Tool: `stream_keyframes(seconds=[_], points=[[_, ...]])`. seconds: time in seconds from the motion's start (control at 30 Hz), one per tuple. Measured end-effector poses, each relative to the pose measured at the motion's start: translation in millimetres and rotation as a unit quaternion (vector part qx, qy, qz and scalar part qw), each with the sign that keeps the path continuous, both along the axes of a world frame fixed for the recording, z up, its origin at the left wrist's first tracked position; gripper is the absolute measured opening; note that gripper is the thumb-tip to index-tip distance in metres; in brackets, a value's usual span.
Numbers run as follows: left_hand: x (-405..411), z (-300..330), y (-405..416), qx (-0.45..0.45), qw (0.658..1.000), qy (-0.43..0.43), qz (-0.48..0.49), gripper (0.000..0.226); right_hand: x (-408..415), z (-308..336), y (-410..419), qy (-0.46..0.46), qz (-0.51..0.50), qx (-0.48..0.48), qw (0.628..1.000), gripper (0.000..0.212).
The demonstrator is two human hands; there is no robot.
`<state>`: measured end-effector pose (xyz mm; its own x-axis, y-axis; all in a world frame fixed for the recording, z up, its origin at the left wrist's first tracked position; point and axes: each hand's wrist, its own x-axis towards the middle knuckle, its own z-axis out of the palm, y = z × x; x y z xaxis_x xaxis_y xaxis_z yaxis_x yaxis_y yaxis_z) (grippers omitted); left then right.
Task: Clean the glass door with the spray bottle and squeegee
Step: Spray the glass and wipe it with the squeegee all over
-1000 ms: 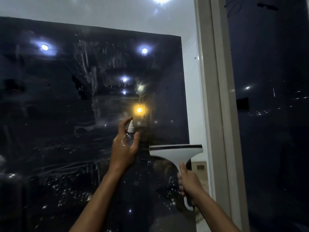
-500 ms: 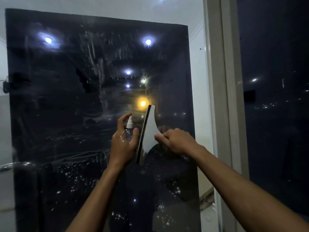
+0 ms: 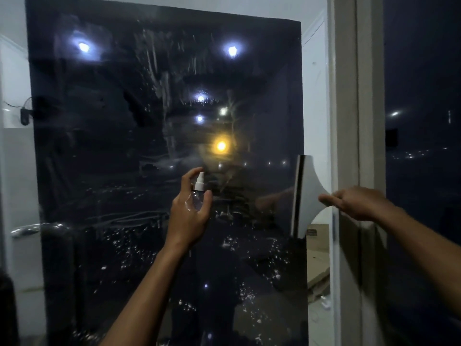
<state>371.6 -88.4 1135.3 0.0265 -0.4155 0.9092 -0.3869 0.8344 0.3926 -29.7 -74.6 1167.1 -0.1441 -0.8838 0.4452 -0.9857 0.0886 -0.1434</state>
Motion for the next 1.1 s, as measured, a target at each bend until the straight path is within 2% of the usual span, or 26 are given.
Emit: stream_keyframes(seconds=[0.13, 0.3, 0.47, 0.63, 0.73, 0.77, 0.9, 1.1], points=[[10.9, -4.7, 5.9, 0.003, 1.0, -0.007, 0.008, 0.05, -34.2, 0.6, 23.6, 0.034, -0.028, -0.017, 0.999, 0.086], [11.4, -6.5, 11.9, 0.008, 1.0, -0.007, 0.009, 0.05, -28.7, 4.5, 27.5, 0.075, -0.023, -0.049, 0.996, 0.085], [17.3, -2.8, 9.1, 0.004, 1.0, -0.006, 0.002, 0.049, 16.6, 15.4, 23.1, 0.032, 0.053, -0.103, 0.993, 0.082], [24.5, 7.9, 5.0, -0.017, 1.0, 0.013, 0.013, 0.044, 77.2, 32.3, 22.2, -0.014, 0.147, -0.1, 0.984, 0.08], [32.8, 18.4, 4.0, -0.024, 0.999, 0.014, 0.031, 0.045, 105.0, 34.6, 20.9, -0.077, 0.203, -0.102, 0.971, 0.054], [33.9, 20.8, 4.5, -0.026, 0.999, 0.012, 0.031, 0.048, 112.6, 34.1, 19.4, -0.094, 0.222, -0.101, 0.965, 0.052], [45.1, 28.2, 4.4, -0.031, 0.998, 0.005, 0.049, 0.047, 138.6, 33.7, 10.6, -0.122, 0.277, -0.101, 0.948, 0.062], [69.2, 24.8, 2.0, -0.023, 0.994, 0.007, 0.102, 0.038, 147.0, 31.3, 5.3, -0.123, 0.285, -0.091, 0.946, 0.059]])
